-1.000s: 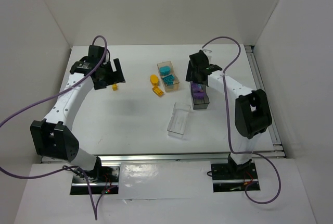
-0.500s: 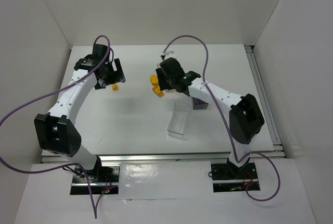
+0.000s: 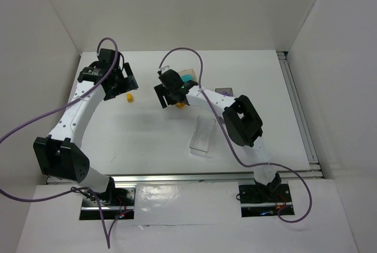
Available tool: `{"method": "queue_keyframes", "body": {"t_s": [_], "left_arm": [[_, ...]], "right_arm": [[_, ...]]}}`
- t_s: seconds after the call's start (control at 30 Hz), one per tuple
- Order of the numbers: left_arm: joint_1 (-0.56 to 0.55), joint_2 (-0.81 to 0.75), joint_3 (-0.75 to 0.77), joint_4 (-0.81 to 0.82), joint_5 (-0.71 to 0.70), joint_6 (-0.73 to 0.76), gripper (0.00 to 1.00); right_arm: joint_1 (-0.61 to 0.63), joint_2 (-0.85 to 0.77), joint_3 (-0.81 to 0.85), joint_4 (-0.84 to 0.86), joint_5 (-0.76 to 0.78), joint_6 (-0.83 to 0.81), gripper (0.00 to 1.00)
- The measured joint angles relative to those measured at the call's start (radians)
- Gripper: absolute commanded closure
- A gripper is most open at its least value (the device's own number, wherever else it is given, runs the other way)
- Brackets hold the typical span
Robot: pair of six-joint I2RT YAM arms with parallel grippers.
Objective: Sort the legos into containers by color
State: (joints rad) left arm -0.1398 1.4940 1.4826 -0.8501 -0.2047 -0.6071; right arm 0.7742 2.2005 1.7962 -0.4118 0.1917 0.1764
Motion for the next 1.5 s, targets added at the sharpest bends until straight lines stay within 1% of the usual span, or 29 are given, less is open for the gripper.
{"method": "queue_keyframes", "body": {"t_s": [0.17, 0.37, 0.5, 0.57, 0.6, 0.73, 0.83, 0.93, 1.07, 1.17, 1.23, 1.33, 1.43, 1.5], "left_arm": [[0.000, -0.004, -0.008, -0.002, 0.000, -0.002, 0.00], [0.000, -0.006, -0.013, -0.004, 0.000, -0.002, 0.00], [0.002, -0.006, -0.013, -0.005, 0.000, -0.001, 0.00], [0.004, -0.006, -0.013, -0.005, 0.000, -0.001, 0.00], [0.005, -0.006, -0.013, -0.005, 0.000, -0.001, 0.00], [0.006, -0.006, -0.013, -0.005, 0.000, -0.001, 0.00], [0.006, -0.006, -0.013, -0.005, 0.000, -0.001, 0.00], [0.006, -0.006, -0.013, -0.005, 0.000, -0.001, 0.00], [0.006, -0.006, -0.013, -0.005, 0.000, -0.001, 0.00], [0.006, -0.005, -0.013, -0.003, 0.000, 0.000, 0.00], [0.006, -0.003, -0.013, -0.002, 0.004, 0.002, 0.00], [0.006, 0.016, -0.013, 0.003, 0.008, 0.003, 0.00], [0.006, 0.068, -0.016, 0.016, 0.019, 0.003, 0.00], [0.006, 0.112, -0.017, 0.023, 0.032, 0.002, 0.00]], "right_arm": [[-0.008, 0.036, 0.021, -0.002, 0.015, 0.004, 0.21], [-0.034, 0.037, 0.002, 0.002, 0.039, 0.034, 0.21], [-0.056, 0.037, -0.035, 0.006, 0.031, 0.051, 0.28], [-0.064, 0.046, -0.039, 0.005, 0.028, 0.053, 0.36], [-0.065, 0.048, -0.039, 0.007, 0.026, 0.055, 0.45], [-0.063, 0.061, -0.043, 0.008, 0.016, 0.061, 0.55], [-0.059, 0.061, -0.046, 0.008, 0.016, 0.057, 0.55], [-0.057, 0.061, -0.046, 0.008, 0.016, 0.050, 0.61], [-0.054, 0.041, -0.073, 0.016, 0.021, 0.049, 0.61], [-0.043, -0.052, -0.185, 0.016, 0.043, 0.052, 0.61], [-0.040, -0.158, -0.284, 0.016, 0.063, 0.063, 0.61], [-0.039, -0.369, -0.426, 0.026, 0.091, 0.086, 0.61], [-0.039, -0.599, -0.551, 0.031, 0.113, 0.122, 0.60], [-0.039, -0.710, -0.607, 0.025, 0.123, 0.151, 0.60]]}}
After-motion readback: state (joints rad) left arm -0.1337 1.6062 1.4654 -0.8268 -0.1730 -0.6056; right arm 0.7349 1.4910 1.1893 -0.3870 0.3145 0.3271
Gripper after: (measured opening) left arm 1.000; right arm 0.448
